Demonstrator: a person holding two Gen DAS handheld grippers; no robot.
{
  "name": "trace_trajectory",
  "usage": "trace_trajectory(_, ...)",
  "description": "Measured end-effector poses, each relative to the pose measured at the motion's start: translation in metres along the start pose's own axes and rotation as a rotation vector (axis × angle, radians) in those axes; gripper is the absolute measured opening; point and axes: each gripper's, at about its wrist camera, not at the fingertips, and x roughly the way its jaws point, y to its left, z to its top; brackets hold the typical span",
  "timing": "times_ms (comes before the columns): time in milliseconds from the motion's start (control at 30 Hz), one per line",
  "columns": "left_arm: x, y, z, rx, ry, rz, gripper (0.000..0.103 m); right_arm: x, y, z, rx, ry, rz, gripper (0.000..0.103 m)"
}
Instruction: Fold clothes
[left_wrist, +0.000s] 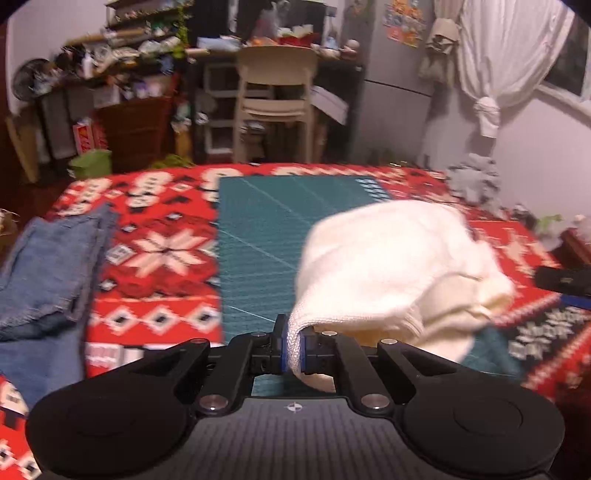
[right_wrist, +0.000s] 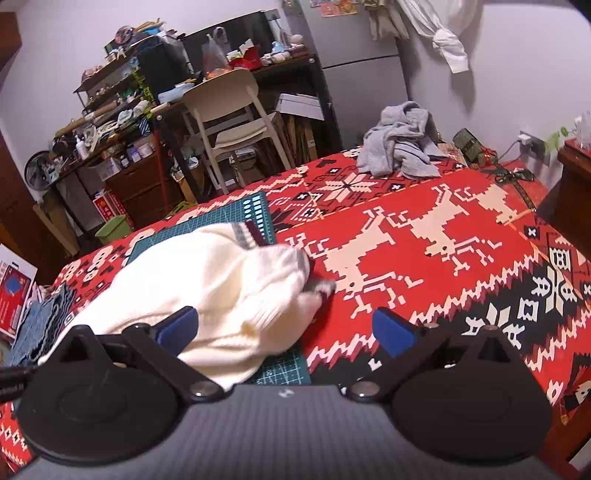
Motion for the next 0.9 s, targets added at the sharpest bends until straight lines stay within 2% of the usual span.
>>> trace_trajectory(167,0.005,0.021,0.001,-0.018,-0.018,0.078,0.006,-0.001,-0.001,-0.001,0.017,0.026,0.007,0.100)
trace_trajectory(233,0.002,0.016,-0.002,-0.015,-0.022,0.057,0.006,-0.001,-0.006,-0.002,0.041,0.033,0.018,0.100)
trace_trajectory(333,-0.008,0.001,-0.009,0.011,-0.032,0.024,0.014,-0.001,-0.013,-0.002,0.063,0.030,0.021,0.100)
trace_trajectory(400,-0.013,-0.006,-0.014,0.026,-0.031,0.034,0.027,-0.002,-0.016,-0.001,0.052,0.019,0.008,0.100)
trace_trajectory(467,-0.019,-0.004,-0.017,0.007,-0.037,0.028,0.033,-0.005,-0.017,-0.001,0.034,0.010,-0.010,0.102)
trace_trajectory(733,-0.042,-0.010,-0.021,-0.019,-0.044,-0.016,0.039,-0.014,-0.022,-0.004,0.019,0.013,-0.007,0.102)
trace_trajectory(800,-0.046,-0.019,-0.020,-0.030,-0.042,-0.065,0.039,-0.013,-0.024,-0.005,0.012,0.014,-0.011,0.102)
trace_trajectory(900,-0.044,-0.045,-0.016,0.027,-0.049,-0.111,0.039,-0.013,-0.027,-0.008,-0.005,0.013,-0.033,0.102)
